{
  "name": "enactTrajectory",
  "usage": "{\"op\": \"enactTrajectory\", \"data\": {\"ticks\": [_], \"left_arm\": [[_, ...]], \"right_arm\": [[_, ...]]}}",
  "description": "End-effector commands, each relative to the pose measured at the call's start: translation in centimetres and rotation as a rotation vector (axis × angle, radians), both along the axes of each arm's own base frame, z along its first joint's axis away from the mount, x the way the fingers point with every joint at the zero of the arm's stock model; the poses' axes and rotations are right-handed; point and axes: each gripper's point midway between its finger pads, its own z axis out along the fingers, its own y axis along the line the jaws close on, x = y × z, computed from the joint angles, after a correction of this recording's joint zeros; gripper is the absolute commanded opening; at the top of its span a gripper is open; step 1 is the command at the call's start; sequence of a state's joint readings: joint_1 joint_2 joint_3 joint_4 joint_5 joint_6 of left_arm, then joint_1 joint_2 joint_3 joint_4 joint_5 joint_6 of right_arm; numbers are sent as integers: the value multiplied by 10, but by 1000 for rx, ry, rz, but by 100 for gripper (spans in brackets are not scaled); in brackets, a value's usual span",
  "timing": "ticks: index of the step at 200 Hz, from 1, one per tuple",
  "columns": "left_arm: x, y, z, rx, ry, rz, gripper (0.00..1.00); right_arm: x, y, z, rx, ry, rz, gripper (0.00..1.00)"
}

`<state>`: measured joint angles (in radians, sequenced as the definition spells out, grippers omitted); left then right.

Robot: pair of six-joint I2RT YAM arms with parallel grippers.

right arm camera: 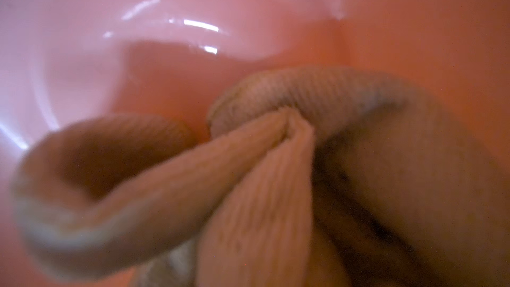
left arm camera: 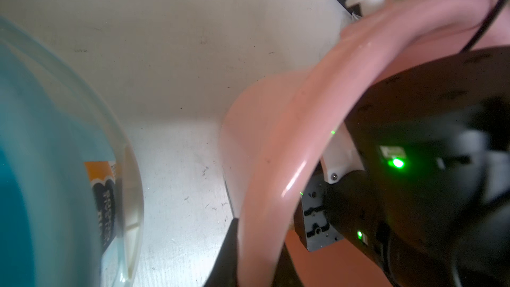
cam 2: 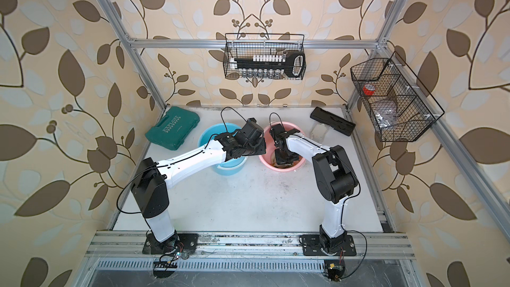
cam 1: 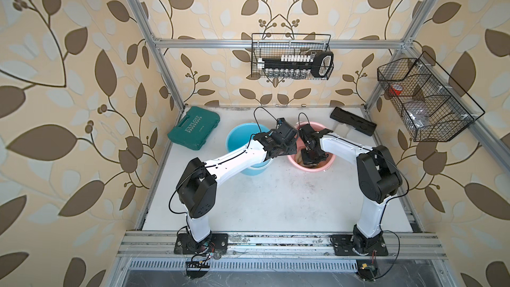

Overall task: Wipe the inside of the bucket with a cloth
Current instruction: Wipe the dirt from the inside of the bucket.

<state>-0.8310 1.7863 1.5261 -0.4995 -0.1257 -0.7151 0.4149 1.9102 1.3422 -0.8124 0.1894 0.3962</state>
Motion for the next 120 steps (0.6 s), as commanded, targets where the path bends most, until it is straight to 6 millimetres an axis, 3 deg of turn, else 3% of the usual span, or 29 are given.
{"op": "enactTrajectory", "data": {"ticks": [1,34,74,92,120], "left_arm": [[-52,8,-4,94,89,-117,0],[-54,6,-14,104,107,-108,0],[-54,3,-22,93,116,-102,0],[-51,6,-24,121,108,-93,0],[-45,9,-18,150,95,-74,0]], "right_arm": [[20,32,-13,228,-4,-42,0],[16,84,-12,473,25,34,0],[10,141,20,760,32,159,0],[4,151,36,848,37,202,0],[-8,144,53,888,36,237,0]]}}
